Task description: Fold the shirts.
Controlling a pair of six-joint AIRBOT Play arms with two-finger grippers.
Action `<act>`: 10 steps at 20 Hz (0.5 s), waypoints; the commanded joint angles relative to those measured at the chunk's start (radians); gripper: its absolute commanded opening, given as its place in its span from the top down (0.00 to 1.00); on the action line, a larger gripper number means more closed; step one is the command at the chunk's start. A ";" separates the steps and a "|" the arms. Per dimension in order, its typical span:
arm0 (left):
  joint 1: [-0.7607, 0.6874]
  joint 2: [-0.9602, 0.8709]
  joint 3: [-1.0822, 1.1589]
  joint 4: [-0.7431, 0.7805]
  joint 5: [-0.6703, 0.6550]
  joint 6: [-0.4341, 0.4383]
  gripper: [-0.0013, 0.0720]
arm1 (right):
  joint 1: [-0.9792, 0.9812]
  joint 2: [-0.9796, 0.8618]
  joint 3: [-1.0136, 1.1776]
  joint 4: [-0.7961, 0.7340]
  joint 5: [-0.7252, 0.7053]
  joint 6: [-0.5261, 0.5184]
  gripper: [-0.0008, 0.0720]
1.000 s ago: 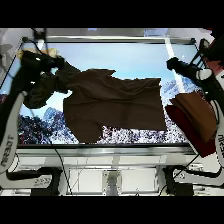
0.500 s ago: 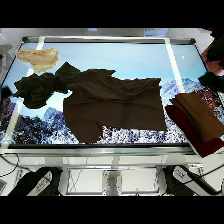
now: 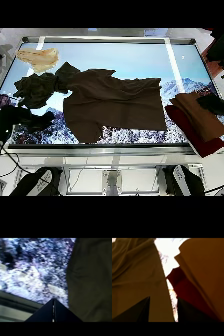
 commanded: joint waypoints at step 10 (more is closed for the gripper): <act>0.024 -0.237 0.078 -0.343 -0.054 0.383 0.82 | -0.004 0.135 -0.128 0.180 0.102 -0.051 0.46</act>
